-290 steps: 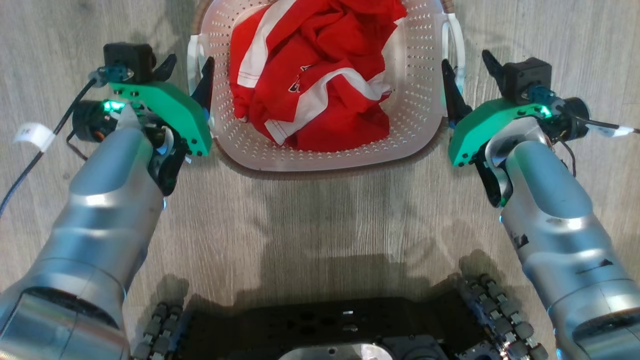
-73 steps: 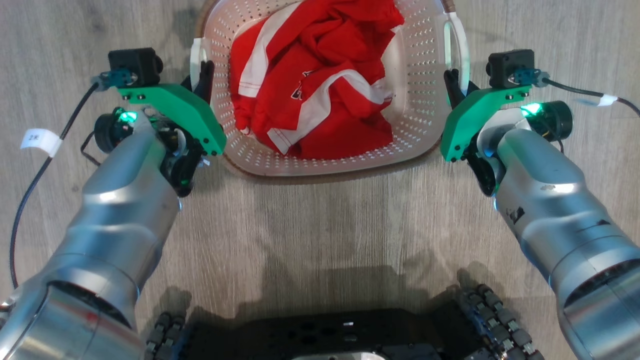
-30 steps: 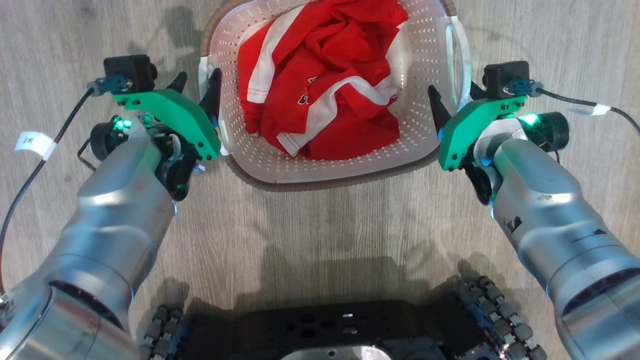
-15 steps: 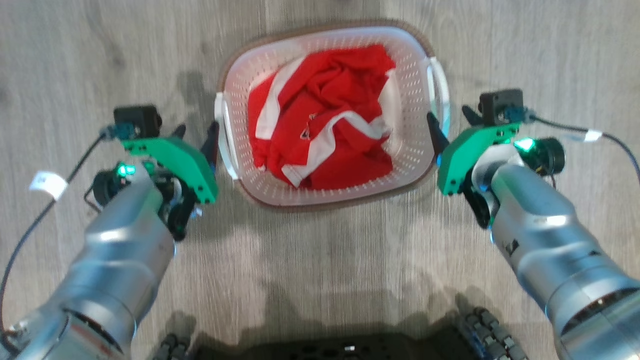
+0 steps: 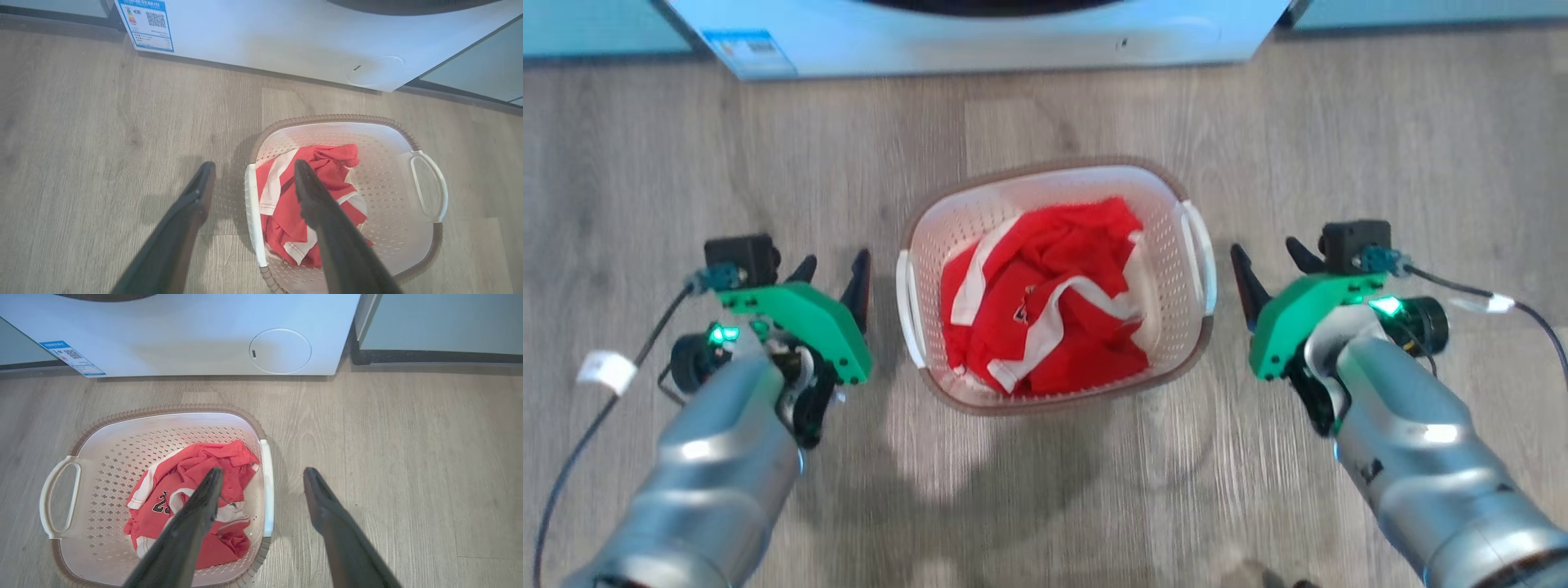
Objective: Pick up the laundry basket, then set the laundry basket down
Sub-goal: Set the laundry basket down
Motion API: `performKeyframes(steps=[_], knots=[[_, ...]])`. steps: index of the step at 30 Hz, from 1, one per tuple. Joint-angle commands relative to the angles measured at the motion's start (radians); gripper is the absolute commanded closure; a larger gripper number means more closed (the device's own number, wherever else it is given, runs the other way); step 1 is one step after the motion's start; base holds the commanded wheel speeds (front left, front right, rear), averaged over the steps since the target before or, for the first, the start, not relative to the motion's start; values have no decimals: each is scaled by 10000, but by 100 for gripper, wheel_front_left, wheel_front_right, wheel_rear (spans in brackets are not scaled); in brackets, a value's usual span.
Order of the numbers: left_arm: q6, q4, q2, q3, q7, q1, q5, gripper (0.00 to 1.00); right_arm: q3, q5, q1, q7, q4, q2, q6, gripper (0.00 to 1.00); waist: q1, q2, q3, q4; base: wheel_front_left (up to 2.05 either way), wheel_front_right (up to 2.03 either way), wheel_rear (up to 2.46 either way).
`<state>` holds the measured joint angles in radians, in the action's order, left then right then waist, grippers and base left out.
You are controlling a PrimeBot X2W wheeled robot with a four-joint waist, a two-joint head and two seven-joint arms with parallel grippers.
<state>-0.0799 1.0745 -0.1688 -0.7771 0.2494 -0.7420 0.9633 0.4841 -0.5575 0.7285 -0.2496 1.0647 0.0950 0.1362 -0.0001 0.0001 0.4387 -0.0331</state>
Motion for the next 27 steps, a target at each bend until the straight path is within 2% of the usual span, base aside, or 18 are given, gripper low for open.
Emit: performKeyframes(steps=[1,10,15,27], knots=[[82,-250,-430,382,123,34,-169,0,43,142,-301,-121,-248,-7,-55,0,1,-1,-425,-61,0,0,0],[934,-2753,-599,2322,123,1708,-2186,0,-1254,1145,-1360,-121,-1642,-22,-55,0,1,-1,-1537,-114,0,0,0],[1243,-4158,-614,3201,123,2611,-3138,0,-2112,1795,-1979,-121,-2714,-86,-55,0,1,-1,-2061,-76,0,0,0],[1839,-7151,-678,4337,124,4264,-4607,0,-3338,3040,-3390,-122,-5373,-284,-55,0,1,-1,-3086,129,0,0,0]])
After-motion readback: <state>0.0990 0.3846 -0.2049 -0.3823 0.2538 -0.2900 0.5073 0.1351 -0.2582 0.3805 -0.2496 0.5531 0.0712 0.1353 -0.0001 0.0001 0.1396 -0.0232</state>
